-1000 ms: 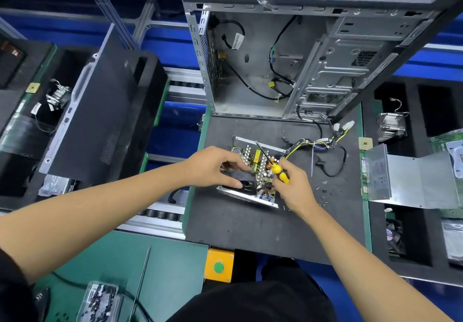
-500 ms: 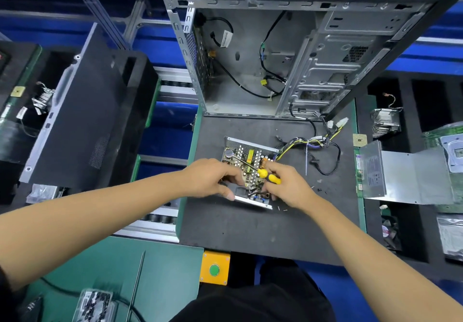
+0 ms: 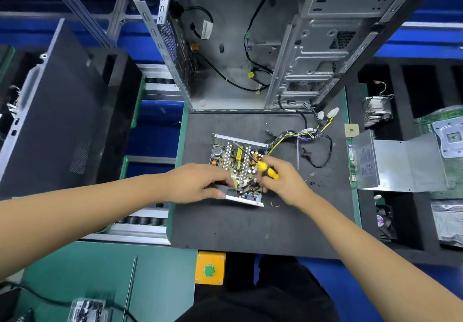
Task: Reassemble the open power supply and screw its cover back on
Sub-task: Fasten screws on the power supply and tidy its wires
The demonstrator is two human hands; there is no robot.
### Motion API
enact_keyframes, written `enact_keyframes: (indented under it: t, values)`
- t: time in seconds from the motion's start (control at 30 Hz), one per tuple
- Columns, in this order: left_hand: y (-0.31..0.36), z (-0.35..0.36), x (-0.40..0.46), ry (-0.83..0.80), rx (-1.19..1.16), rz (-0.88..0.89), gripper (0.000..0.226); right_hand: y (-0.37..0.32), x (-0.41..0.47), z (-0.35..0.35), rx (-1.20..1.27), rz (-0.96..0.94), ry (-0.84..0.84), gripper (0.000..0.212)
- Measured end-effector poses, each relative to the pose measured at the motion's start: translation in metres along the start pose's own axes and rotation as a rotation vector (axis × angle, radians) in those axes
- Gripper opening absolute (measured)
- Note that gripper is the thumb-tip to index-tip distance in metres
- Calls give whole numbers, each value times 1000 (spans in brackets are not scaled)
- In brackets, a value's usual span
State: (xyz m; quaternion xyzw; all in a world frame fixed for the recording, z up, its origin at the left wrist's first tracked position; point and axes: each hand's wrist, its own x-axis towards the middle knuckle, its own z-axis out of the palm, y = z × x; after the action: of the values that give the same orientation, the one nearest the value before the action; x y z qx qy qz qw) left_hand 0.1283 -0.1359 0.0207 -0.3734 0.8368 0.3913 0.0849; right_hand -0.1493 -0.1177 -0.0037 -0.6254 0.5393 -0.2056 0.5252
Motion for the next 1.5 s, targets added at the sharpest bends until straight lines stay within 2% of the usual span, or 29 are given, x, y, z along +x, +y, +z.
enact_keyframes:
  t: [0.13, 0.27, 0.43, 0.53, 0.63, 0.7, 0.93, 1.07, 1.17, 1.27, 1.37, 1.43, 1.5]
  values:
    - [4, -2, -6, -18, -29, -3, 37, 14, -12, 4, -15, 7, 141, 15]
    - [13, -12, -4, -22, 21, 16, 38, 34, -25, -1, -135, 19, 262, 22]
    - [25, -17, 9, 190, 43, 100, 26, 55, -44, -11, -304, 64, 413, 21]
    - [33, -14, 20, 266, 35, 102, 28, 58, -50, -8, -217, 16, 469, 17]
    - [41, -13, 35, 309, 42, 107, 29, 58, -54, 6, -143, -90, 436, 9]
    - [44, -13, 44, 296, 51, 122, 28, 58, -54, 16, -112, -126, 381, 3]
    - [48, -9, 66, 188, 142, 182, 14, 62, -36, 22, -138, -146, 350, 13]
    - [60, -15, 77, 78, 70, 89, 20, 69, -36, 22, -89, -126, 396, 16]
    - [68, -17, 85, 2, -40, 28, 25, 72, -38, 24, -88, -154, 370, 8]
    - [74, -21, 96, -84, 192, 61, 15, 73, -38, 24, -70, -144, 389, 8]
    - [77, -28, 110, -154, 442, 339, 4, 72, -38, 23, -57, -129, 397, 9]
    - [80, -30, 119, -143, 699, 541, 7, 72, -38, 23, -64, -134, 390, 7]
    - [82, -30, 125, -144, 907, 615, 9, 72, -38, 23, -60, -152, 395, 9]
